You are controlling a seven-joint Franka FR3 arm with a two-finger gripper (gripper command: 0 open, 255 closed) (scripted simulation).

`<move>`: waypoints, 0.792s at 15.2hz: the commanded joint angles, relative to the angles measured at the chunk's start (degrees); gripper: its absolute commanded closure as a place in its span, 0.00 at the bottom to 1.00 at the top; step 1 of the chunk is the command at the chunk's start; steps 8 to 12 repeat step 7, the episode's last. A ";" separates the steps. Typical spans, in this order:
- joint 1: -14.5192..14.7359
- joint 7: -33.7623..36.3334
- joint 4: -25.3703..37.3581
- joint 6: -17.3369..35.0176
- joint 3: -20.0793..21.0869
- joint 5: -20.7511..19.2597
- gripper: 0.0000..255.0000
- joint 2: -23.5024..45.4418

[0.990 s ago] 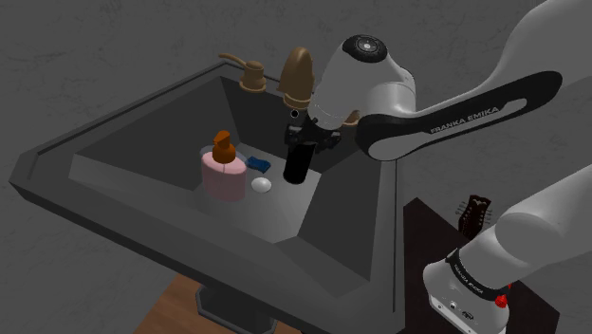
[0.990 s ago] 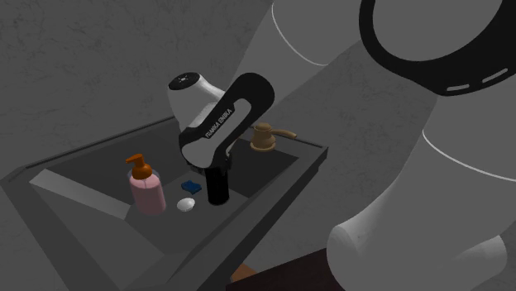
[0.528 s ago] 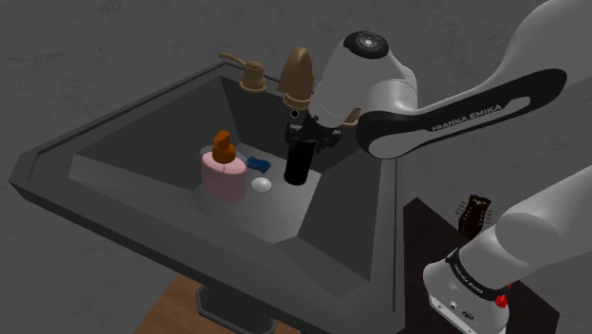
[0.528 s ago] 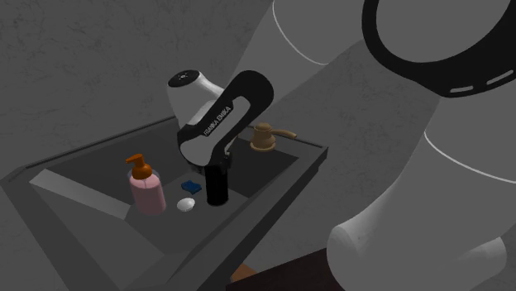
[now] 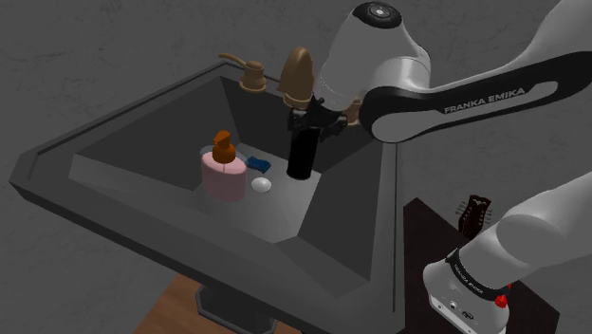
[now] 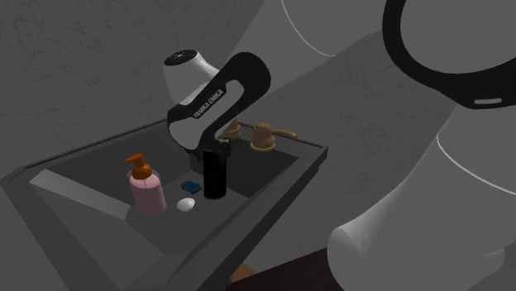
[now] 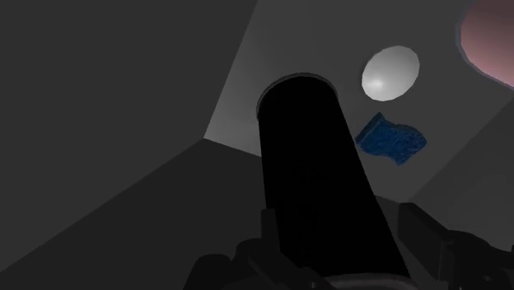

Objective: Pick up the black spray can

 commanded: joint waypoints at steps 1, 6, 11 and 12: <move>0.36 -1.20 0.90 -1.41 -0.47 1.14 1.00 -0.85; 1.05 -3.33 2.68 -4.34 -1.40 3.15 1.00 -2.54; 1.06 -3.34 2.68 -4.34 -1.40 3.16 1.00 -2.54; 1.06 -3.34 2.68 -4.34 -1.40 3.16 1.00 -2.54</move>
